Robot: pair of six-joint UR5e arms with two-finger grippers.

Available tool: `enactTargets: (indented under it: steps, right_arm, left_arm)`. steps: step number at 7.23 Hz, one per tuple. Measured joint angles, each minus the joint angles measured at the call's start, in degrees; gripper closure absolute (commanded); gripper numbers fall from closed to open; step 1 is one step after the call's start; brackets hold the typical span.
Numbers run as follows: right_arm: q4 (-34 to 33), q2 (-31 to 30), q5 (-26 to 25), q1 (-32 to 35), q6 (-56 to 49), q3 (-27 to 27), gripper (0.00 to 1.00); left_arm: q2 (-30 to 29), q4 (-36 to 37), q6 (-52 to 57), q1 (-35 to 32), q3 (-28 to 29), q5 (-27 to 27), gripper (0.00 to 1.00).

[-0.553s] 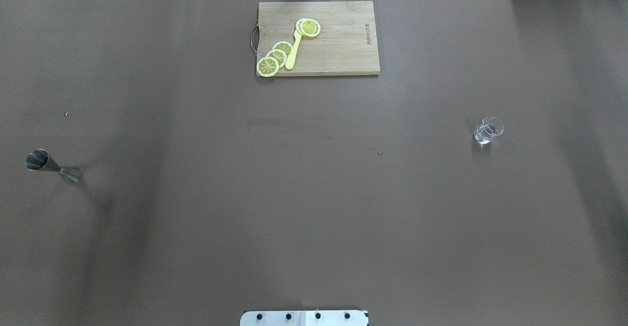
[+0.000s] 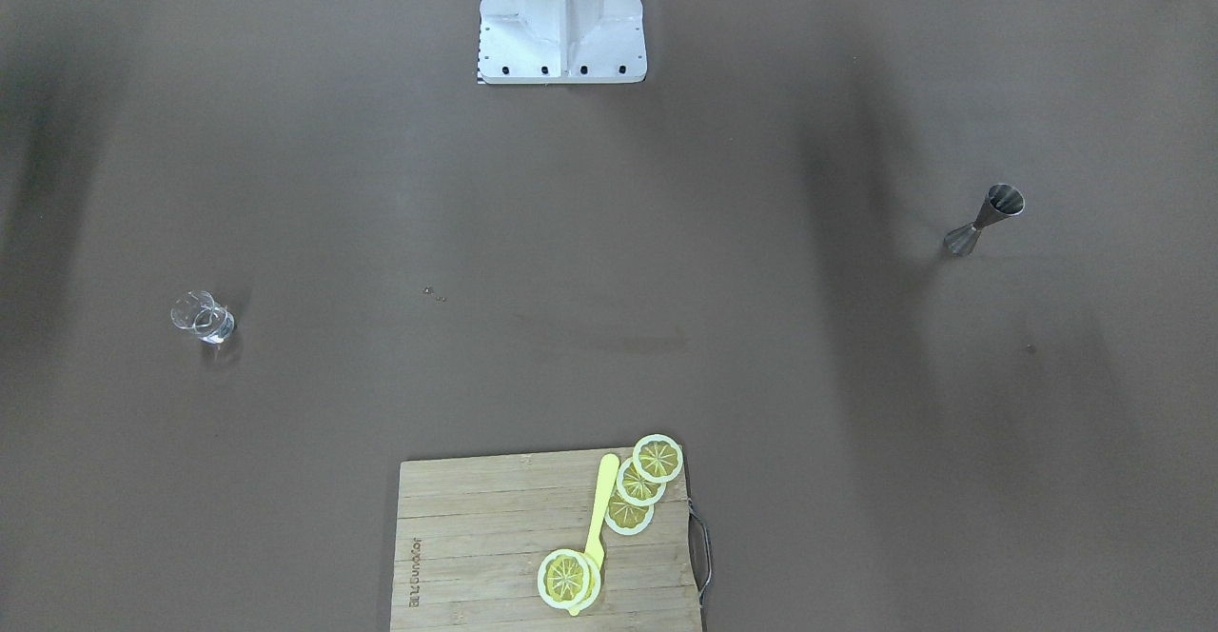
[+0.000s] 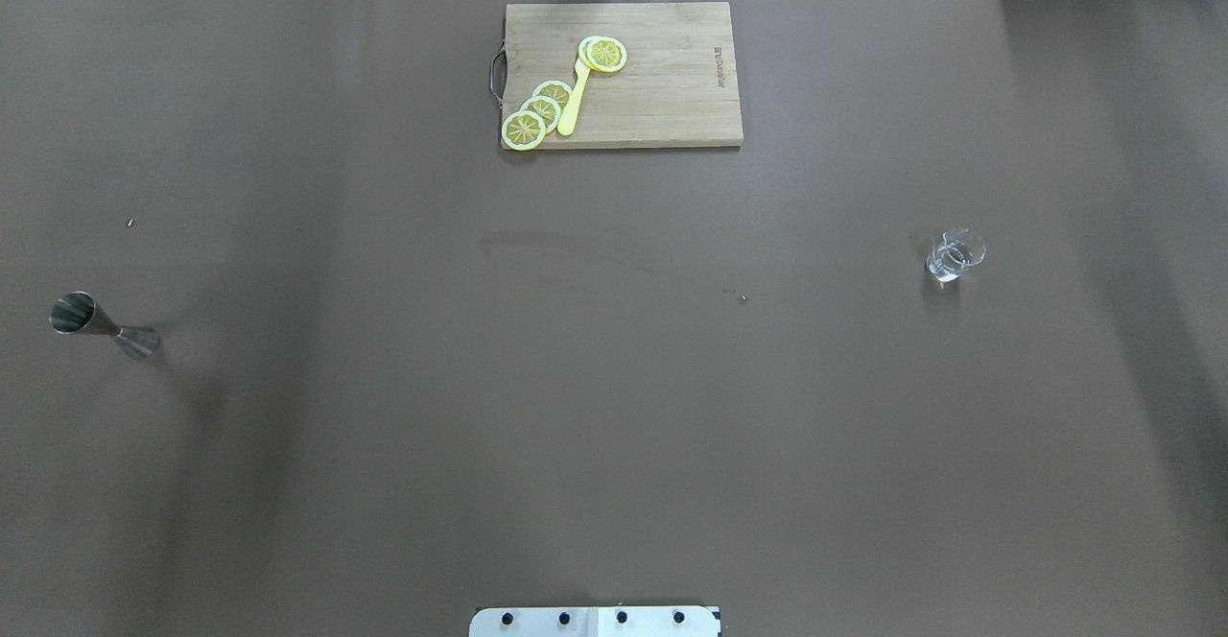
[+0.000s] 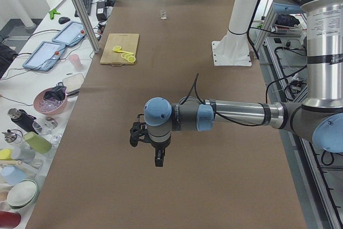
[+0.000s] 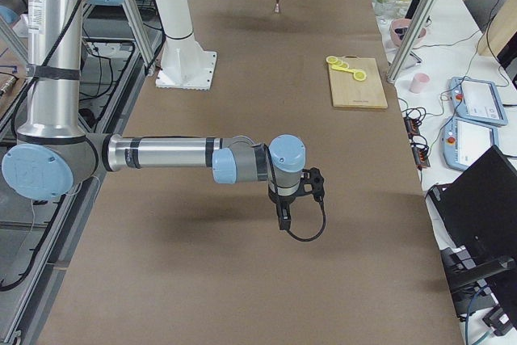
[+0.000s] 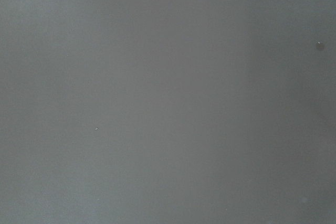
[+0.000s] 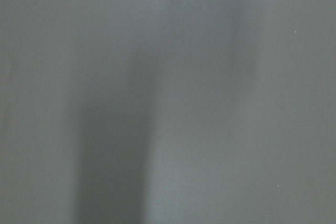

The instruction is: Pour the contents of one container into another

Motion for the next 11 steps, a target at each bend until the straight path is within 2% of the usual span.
enactTargets:
  steps: [8, 11]
  right_arm:
    - [0.0, 0.0, 0.0, 0.0, 0.0, 0.0, 0.0]
    - [0.0, 0.4, 0.0, 0.0, 0.1, -0.1, 0.0]
  left_arm:
    - [-3.0, -0.4, 0.1, 0.1, 0.6, -0.4, 0.02]
    - [-3.3, -3.8, -1.6, 0.1, 0.4, -0.5, 0.02]
